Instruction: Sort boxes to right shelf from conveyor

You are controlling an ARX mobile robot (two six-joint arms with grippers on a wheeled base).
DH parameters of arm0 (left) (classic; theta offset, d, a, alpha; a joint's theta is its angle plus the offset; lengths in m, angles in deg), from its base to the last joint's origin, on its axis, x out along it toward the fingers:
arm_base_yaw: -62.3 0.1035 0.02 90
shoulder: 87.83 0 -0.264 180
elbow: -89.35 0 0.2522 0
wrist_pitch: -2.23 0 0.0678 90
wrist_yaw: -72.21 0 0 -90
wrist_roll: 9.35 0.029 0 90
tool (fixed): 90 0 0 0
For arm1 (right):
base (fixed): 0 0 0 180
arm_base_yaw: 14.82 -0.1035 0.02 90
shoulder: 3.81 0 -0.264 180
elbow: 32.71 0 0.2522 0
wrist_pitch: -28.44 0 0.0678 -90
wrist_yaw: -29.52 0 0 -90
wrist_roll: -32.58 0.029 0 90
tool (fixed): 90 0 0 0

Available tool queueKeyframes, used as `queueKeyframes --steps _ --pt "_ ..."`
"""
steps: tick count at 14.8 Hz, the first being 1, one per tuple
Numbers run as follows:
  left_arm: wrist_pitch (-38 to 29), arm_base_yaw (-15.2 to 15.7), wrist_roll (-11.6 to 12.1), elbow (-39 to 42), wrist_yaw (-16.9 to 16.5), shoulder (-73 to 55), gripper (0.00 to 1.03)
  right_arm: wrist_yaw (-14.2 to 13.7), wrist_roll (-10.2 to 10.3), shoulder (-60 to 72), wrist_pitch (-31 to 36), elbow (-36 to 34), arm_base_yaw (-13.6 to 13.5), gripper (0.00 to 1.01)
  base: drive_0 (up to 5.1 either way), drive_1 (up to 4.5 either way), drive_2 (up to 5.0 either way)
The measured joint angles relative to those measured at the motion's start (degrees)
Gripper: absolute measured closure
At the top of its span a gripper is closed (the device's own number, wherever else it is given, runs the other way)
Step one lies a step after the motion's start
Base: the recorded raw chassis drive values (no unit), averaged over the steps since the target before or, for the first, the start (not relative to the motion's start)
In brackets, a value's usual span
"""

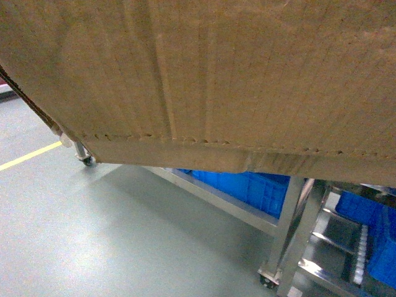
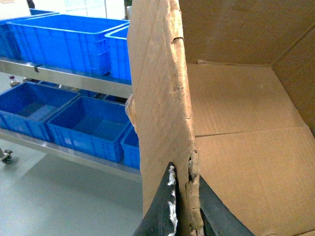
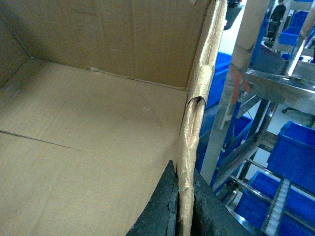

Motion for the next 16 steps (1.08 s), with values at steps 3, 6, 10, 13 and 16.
queueKeyframes --steps 3,6,10,13,16 --pt "0.00 0.00 0.00 0.00 0.00 0.00 1.01 0.00 0.00 0.00 0.00 0.00 0.00 0.98 -1.7 -1.72 -1.7" --pt "0.00 0.00 0.00 0.00 0.00 0.00 1.01 0.00 0.00 0.00 0.00 0.00 0.00 0.98 -1.7 -1.68 -1.7" --pt "0.00 0.00 0.00 0.00 0.02 0.00 1.01 0.00 0.00 0.00 0.00 0.00 0.00 0.98 -1.6 -1.58 -1.6" --pt "0.00 0.00 0.00 0.00 0.00 0.00 1.01 0.00 0.00 0.00 -0.02 0.00 0.00 0.98 -1.6 -1.58 -1.6" --pt "0.00 0.00 0.00 0.00 0.02 0.00 1.01 0.00 0.02 0.00 -0.02 0.00 0.00 0.98 -1.6 -1.58 -1.6"
